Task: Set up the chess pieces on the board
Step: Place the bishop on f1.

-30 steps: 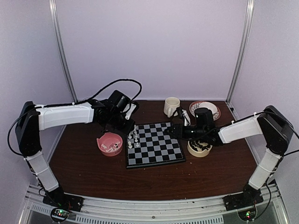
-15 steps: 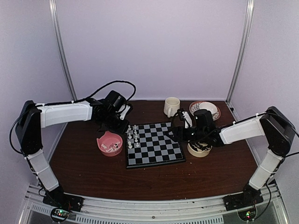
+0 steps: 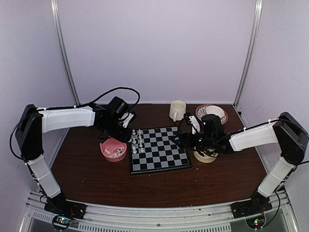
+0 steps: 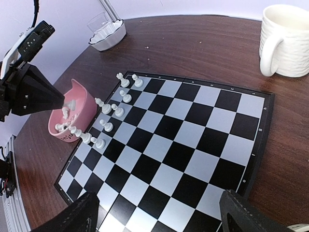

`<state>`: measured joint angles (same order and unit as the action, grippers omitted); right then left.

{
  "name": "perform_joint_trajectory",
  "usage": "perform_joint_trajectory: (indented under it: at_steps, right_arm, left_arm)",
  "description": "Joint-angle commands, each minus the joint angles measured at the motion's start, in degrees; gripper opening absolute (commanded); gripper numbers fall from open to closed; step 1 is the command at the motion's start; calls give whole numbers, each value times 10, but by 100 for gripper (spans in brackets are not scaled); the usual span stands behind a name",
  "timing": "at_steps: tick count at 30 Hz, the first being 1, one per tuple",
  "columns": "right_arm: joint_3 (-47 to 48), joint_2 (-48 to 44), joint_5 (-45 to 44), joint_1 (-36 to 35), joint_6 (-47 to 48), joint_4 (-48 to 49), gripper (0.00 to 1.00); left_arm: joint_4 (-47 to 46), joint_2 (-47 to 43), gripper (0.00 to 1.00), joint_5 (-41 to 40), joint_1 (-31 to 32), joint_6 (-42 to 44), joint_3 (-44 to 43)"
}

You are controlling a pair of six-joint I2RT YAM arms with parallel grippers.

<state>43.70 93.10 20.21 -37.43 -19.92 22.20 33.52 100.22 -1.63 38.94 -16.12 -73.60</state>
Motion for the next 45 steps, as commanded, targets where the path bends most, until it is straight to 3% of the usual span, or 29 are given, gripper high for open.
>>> perform_joint_trajectory:
  at_steps: [1,6,16,22,32,45]
  right_arm:
    - [-8,-20,-22,-4,19,11,90]
    - [-9,-22,-22,-4,22,13,90]
    - [-5,-18,-22,-4,25,8,90]
    - [-2,-16,-16,-5,22,7,90]
    - [-3,-21,-10,-7,18,7,90]
    - [-3,-23,-5,-8,18,5,90]
  left_arm:
    - [24,-42,0,13,-1,-11,5]
    - [56,-85,0,3,1,-20,27]
    - [61,-108,0,84,14,-23,102]
    - [65,-93,0,51,54,-42,105]
    - [102,-1,0,-2,91,-52,25]
    - [111,71,5,12,93,-40,-48]
